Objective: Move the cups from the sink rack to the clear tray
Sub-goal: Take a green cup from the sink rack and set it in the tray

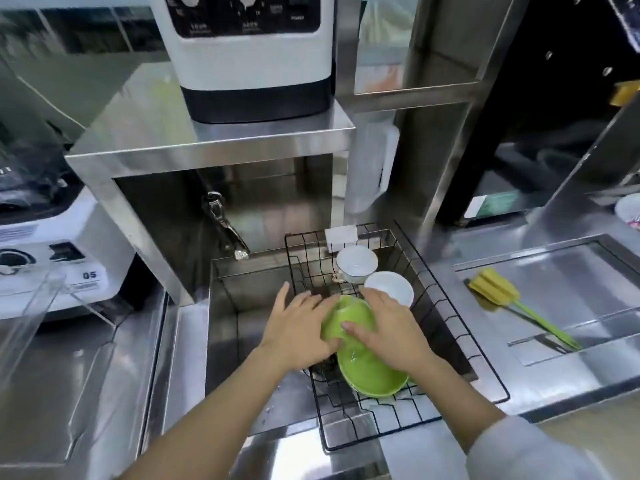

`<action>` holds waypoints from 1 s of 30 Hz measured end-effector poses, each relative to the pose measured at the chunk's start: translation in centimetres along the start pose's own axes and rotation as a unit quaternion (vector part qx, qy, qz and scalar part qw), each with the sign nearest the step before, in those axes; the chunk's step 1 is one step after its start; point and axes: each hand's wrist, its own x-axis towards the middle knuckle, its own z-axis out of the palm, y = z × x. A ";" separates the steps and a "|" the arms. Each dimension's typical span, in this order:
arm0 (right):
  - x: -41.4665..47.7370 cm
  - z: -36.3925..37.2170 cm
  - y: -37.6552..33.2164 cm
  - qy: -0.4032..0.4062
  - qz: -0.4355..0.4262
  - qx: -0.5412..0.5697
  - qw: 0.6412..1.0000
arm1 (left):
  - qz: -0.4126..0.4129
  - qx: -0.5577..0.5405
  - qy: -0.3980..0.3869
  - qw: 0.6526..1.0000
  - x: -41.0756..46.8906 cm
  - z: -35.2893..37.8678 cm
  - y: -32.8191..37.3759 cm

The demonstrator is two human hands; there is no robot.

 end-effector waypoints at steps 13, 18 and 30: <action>0.7 1.2 0.2 -0.080 0.052 0.079 0.992 | -0.003 0.035 0.006 0.999 0.7 2.5 0.7; 0.9 0.4 0.1 -0.066 0.084 0.093 0.990 | -0.020 0.006 0.020 1.000 1.3 2.5 0.9; 2.0 -0.8 2.4 0.000 0.161 0.254 0.954 | -0.096 -0.245 -0.011 0.965 2.7 1.6 0.7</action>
